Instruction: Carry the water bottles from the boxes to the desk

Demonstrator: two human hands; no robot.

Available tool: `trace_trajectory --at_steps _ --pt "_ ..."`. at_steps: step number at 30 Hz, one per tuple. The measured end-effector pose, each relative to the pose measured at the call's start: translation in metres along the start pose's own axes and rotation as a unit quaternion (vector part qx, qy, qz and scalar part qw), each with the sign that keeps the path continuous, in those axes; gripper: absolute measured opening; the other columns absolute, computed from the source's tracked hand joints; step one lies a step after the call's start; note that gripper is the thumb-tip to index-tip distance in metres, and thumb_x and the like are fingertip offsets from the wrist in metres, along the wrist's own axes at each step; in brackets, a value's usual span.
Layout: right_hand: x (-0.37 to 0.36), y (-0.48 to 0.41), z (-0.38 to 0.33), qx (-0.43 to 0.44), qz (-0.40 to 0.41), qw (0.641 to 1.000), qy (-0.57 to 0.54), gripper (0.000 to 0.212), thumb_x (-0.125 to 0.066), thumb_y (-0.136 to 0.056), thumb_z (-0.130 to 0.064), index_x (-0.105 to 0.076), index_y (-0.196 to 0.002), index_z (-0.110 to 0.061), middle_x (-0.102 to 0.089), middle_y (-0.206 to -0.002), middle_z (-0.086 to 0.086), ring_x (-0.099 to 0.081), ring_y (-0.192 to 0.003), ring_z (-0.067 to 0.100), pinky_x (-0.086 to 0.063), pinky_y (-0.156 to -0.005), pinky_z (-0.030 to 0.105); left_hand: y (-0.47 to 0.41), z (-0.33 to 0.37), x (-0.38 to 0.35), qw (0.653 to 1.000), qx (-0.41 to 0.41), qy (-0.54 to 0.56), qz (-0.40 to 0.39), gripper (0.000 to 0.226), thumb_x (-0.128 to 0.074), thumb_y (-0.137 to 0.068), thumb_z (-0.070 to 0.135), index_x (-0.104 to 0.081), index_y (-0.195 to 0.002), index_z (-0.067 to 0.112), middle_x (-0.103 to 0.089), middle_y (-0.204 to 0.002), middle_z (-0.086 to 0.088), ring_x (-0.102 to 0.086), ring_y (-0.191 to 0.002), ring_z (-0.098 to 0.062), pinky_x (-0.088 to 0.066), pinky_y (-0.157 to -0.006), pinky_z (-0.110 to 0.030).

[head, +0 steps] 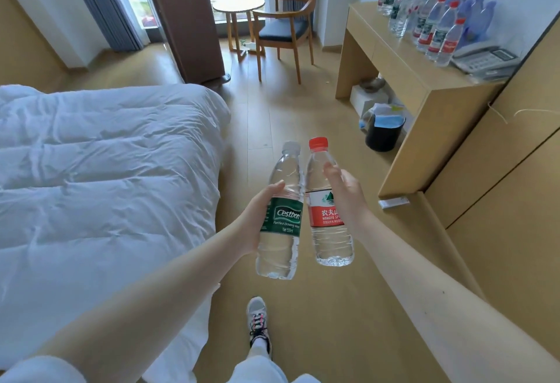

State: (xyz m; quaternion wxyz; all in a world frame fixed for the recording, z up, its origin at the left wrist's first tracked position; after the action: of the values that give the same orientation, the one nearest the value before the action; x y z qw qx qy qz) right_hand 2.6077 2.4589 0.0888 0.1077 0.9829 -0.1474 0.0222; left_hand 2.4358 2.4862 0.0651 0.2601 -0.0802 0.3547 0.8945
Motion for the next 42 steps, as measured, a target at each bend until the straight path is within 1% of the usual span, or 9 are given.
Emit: trace_trajectory --at_steps 6,9,13,19,22,28,34,38,42 --pt "-0.028 -0.091 -0.022 0.006 0.037 0.999 0.028 0.052 -0.045 -0.093 -0.057 -0.054 -0.117 -0.012 -0.066 -0.099 0.009 -0.066 -0.092 0.025 -0.052 -0.082 0.040 -0.068 0.078 0.039 0.999 -0.035 -0.010 -0.009 0.076 -0.066 -0.071 0.050 -0.049 -0.130 0.005 -0.065 -0.089 -0.013 -0.066 -0.066 -0.024 -0.055 -0.063 -0.032" --pt "-0.049 -0.136 -0.041 0.011 0.041 0.999 0.030 0.049 -0.046 -0.091 -0.061 -0.056 -0.107 -0.016 -0.066 -0.092 0.007 -0.065 -0.085 0.023 -0.052 -0.080 0.040 -0.096 0.121 0.063 0.999 -0.043 0.005 -0.014 0.063 -0.058 -0.082 0.046 -0.049 -0.129 0.006 -0.066 -0.081 -0.011 -0.066 -0.061 -0.022 -0.055 -0.057 -0.029" --pt "-0.072 -0.191 -0.062 0.030 0.052 0.998 0.035 0.047 -0.047 -0.088 -0.065 -0.056 -0.094 -0.020 -0.062 -0.086 0.008 -0.060 -0.080 0.022 -0.048 -0.076 0.038 -0.132 0.176 0.090 0.998 -0.065 0.001 -0.016 0.080 -0.068 -0.073 0.047 -0.044 -0.136 0.004 -0.064 -0.085 -0.013 -0.064 -0.063 -0.024 -0.054 -0.058 -0.030" --pt "-0.080 -0.253 -0.075 0.015 0.055 0.997 0.049 0.067 -0.047 -0.068 -0.079 -0.056 -0.097 -0.019 -0.064 -0.089 0.013 -0.062 -0.082 0.026 -0.051 -0.077 0.040 -0.184 0.221 0.108 0.997 -0.068 0.017 -0.012 0.061 -0.054 -0.090 0.041 -0.044 -0.136 0.002 -0.062 -0.081 -0.013 -0.063 -0.057 -0.023 -0.053 -0.051 -0.029" --pt "-0.074 -0.287 -0.075 0.006 0.064 0.997 0.049 0.075 -0.047 -0.061 -0.083 -0.057 -0.098 -0.018 -0.066 -0.097 0.023 -0.065 -0.088 0.038 -0.053 -0.084 0.051 -0.213 0.239 0.107 0.998 -0.056 0.016 -0.011 0.058 -0.052 -0.093 0.039 -0.044 -0.136 0.001 -0.061 -0.080 -0.014 -0.062 -0.054 -0.023 -0.053 -0.049 -0.028" --pt "-0.056 -0.372 -0.073 0.007 0.054 0.998 0.029 0.077 -0.048 -0.063 -0.084 -0.057 -0.097 -0.016 -0.062 -0.093 0.025 -0.059 -0.081 0.028 -0.051 -0.085 0.057 -0.281 0.278 0.102 0.998 -0.055 0.013 -0.016 0.064 -0.059 -0.085 0.046 -0.048 -0.131 0.003 -0.063 -0.081 -0.013 -0.064 -0.057 -0.023 -0.053 -0.051 -0.029" --pt "-0.014 -0.471 -0.094 0.025 0.036 0.999 0.032 0.066 -0.049 -0.062 -0.082 -0.055 -0.094 -0.024 -0.065 -0.088 0.006 -0.064 -0.086 0.029 -0.052 -0.086 0.051 -0.362 0.344 0.076 0.999 -0.034 -0.011 0.004 0.064 -0.057 -0.077 0.051 -0.053 -0.120 0.005 -0.065 -0.079 -0.012 -0.064 -0.059 -0.023 -0.054 -0.056 -0.029" --pt "0.027 -0.535 -0.115 0.034 0.042 0.998 0.026 0.066 -0.047 -0.061 -0.084 -0.055 -0.093 -0.027 -0.065 -0.089 0.008 -0.065 -0.093 0.038 -0.051 -0.087 0.051 -0.421 0.390 0.050 0.998 -0.034 -0.037 0.027 0.060 -0.054 -0.085 0.052 -0.053 -0.124 0.007 -0.065 -0.081 -0.012 -0.064 -0.060 -0.024 -0.053 -0.056 -0.030" --pt "0.067 -0.584 -0.130 0.054 0.059 0.996 0.037 0.067 -0.043 -0.062 -0.083 -0.054 -0.089 -0.023 -0.059 -0.075 0.001 -0.059 -0.073 0.020 -0.047 -0.071 0.040 -0.469 0.422 0.021 0.999 -0.027 -0.039 0.002 0.062 -0.056 -0.076 0.055 -0.053 -0.116 0.008 -0.063 -0.081 -0.011 -0.063 -0.059 -0.022 -0.053 -0.056 -0.029"
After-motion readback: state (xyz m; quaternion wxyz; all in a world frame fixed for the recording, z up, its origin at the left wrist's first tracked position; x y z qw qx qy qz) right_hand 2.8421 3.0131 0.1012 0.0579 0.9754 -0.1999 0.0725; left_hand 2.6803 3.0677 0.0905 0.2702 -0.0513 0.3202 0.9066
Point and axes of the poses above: each hand's wrist, its own y-axis away from the middle knuckle, its own x-axis out of the back of the hand, z = x × y, the point moved 3 cm from there along -y, towards the middle knuckle
